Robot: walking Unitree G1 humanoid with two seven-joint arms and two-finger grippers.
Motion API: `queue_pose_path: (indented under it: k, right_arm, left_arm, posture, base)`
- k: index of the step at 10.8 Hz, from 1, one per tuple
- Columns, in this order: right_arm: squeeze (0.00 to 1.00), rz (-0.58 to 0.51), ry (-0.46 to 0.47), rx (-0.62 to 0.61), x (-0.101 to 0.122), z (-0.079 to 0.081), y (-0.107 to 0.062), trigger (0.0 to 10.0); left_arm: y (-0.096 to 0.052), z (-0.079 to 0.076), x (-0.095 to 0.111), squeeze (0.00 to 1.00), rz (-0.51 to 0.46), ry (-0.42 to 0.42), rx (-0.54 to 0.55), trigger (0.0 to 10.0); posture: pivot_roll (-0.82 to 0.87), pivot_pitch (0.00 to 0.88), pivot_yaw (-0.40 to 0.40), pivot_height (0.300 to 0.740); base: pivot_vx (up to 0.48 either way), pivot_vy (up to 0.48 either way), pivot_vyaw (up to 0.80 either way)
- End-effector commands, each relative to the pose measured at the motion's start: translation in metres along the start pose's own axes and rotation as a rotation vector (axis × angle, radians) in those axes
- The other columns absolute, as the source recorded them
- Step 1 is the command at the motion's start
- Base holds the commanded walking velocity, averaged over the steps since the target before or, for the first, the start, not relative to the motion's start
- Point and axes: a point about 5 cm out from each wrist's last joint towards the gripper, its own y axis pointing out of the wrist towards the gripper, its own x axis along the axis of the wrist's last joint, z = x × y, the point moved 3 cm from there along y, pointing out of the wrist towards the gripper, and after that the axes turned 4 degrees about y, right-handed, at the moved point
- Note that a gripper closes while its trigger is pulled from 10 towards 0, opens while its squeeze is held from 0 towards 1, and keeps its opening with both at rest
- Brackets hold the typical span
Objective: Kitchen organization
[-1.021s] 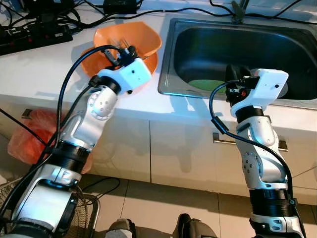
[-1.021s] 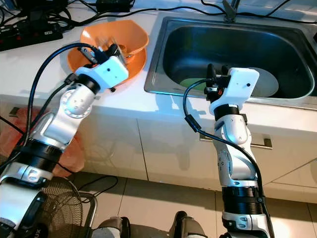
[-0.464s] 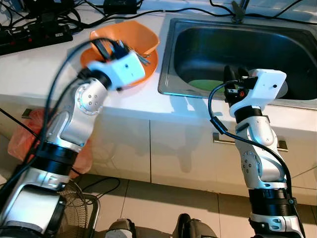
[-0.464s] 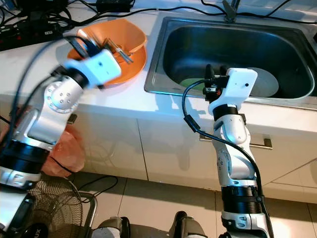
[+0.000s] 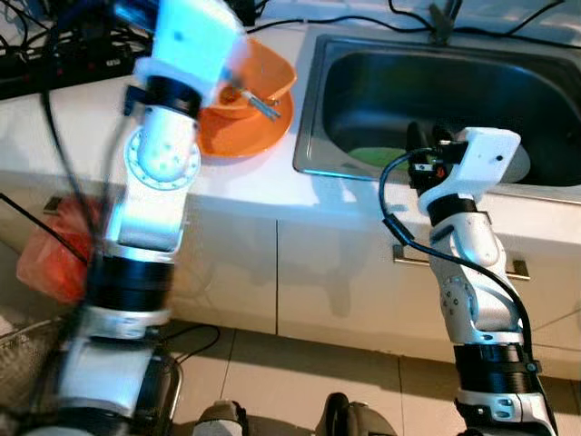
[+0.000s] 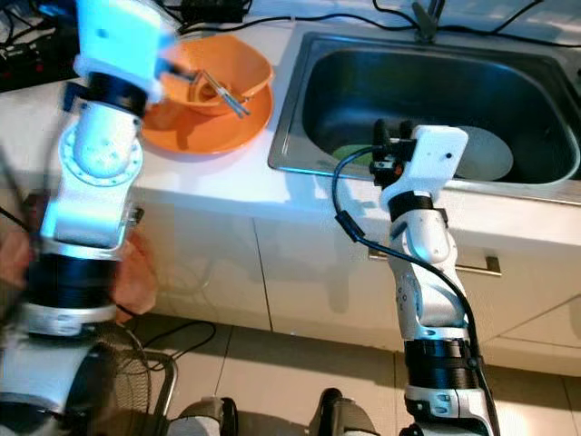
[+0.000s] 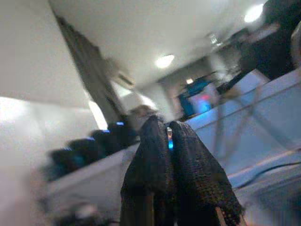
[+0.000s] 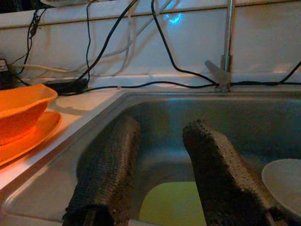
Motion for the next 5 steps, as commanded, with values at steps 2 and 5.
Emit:
queue_pose_path:
  k: [2, 5]
  right_arm:
    - [0.0, -0.02, -0.005, 0.004, 0.004, 0.001, 0.003, 10.0]
    - [0.0, -0.024, 0.004, 0.016, 0.003, 0.005, 0.003, 10.0]
  left_arm:
    - [0.006, -0.006, 0.027, 0.0, -0.088, -0.268, -0.003, 10.0]
    - [0.008, -0.018, 0.036, 0.0, -0.079, -0.766, -0.06, 10.0]
  posture:
    - [0.14, 0.137, -0.009, 0.74]
    - [0.14, 0.127, -0.002, 0.74]
  base:
    - [0.0, 0.0, 0.0]
    - [0.0, 0.0, 0.0]
